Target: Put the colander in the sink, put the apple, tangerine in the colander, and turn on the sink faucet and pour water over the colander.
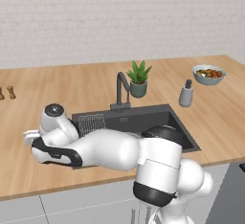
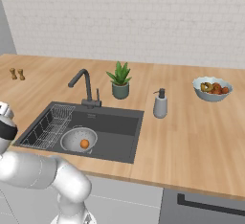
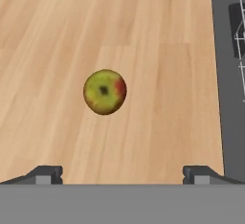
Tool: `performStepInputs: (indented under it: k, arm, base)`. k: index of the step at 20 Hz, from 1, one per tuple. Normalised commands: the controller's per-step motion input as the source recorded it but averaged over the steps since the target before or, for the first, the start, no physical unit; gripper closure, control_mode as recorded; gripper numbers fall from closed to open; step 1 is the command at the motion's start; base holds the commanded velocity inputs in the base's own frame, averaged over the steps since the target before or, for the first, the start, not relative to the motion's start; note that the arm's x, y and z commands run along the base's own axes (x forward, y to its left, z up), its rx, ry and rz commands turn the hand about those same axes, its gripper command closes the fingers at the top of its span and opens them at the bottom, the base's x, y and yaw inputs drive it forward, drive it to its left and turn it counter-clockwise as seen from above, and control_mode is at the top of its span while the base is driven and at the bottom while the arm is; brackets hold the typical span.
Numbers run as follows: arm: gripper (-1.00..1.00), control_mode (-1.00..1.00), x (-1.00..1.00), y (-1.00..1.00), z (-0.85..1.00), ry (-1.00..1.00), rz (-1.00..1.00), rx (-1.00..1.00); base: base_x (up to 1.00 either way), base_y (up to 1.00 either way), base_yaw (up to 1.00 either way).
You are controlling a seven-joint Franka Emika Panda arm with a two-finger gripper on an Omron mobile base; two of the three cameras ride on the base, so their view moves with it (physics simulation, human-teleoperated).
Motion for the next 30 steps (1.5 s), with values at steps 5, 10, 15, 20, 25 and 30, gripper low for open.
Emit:
performStepInputs:
  k: [5,10,15,20,25,30]
  arm:
    - [-1.00,-1.00,0.18,0.05,-0.20,0.00,0.00,0.00]
    - [-1.00,-1.00,0.16,0.16,-0.20,0.00,0.00,0.00]
    - [-1.00,-1.00,0.16,0.19,-0.16,0.00,0.00,0.00]
    - [-1.00,-1.00,0.16,0.13,-0.09,0.00,0.00,0.00]
    - [-1.00,-1.00,0.20,0.10,-0.03,0.00,0.00,0.00]
    - [-1.00,-1.00,0.14,0.15,-0.10,0.00,0.00,0.00]
  base:
    - [0.00,0.00,0.00]
    - [0.00,0.00,0.00]
    - [0.00,0.00,0.00]
    - [0.00,0.00,0.00]
    - [0.00,0.00,0.00]
    - [0.00,0.00,0.00]
